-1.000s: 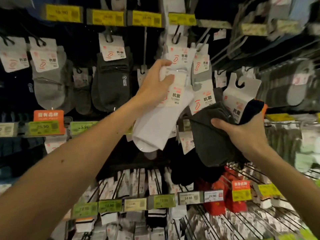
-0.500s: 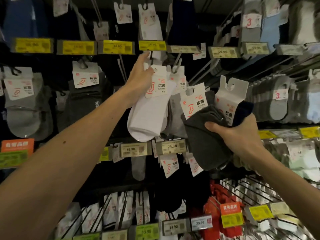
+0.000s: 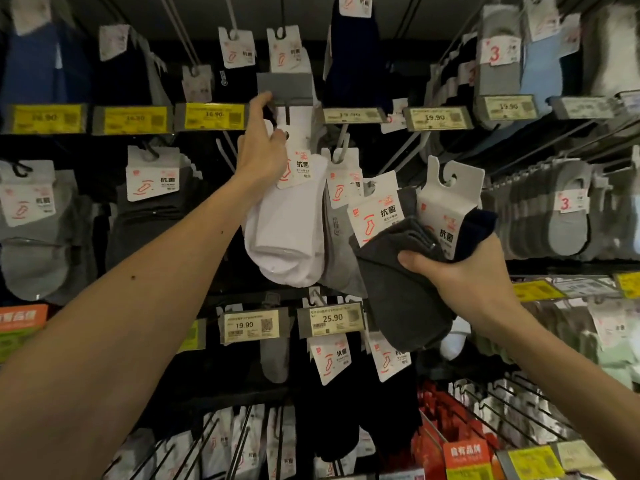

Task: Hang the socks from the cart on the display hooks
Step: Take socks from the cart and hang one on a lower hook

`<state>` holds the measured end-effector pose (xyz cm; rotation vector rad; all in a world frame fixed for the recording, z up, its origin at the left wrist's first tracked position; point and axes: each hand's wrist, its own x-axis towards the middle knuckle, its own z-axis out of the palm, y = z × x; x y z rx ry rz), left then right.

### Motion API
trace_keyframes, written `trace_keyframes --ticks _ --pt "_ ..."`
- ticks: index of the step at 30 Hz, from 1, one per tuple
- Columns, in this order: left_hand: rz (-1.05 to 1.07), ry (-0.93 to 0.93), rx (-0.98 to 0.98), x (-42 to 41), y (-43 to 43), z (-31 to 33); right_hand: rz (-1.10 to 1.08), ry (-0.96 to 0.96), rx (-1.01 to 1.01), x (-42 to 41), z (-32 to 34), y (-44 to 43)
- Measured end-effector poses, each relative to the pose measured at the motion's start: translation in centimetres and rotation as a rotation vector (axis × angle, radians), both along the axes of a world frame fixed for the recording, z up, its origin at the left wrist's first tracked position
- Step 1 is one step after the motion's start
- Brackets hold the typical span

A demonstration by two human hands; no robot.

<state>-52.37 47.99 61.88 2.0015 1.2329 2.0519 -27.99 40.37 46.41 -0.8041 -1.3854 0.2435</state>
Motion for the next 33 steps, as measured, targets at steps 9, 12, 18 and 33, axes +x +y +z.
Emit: trace_keyframes --ticks 9,12,18,33 --pt "0.117 0.067 0.034 0.2 1.7 -0.6 0.034 -0.027 -0.008 -0.3 -0.9 1.4" --pt "0.191 0.142 0.067 0.1 1.8 -1.4 0.048 -0.005 -0.019 -0.6 -1.0 1.4" --pt "0.463 0.144 0.079 1.3 1.6 -1.9 0.154 0.066 -0.067 -1.5 -1.5 1.0" --pt "0.337 0.28 0.067 0.1 -3.6 -10.9 0.298 0.201 -0.235 -3.2 -7.0 -0.8"
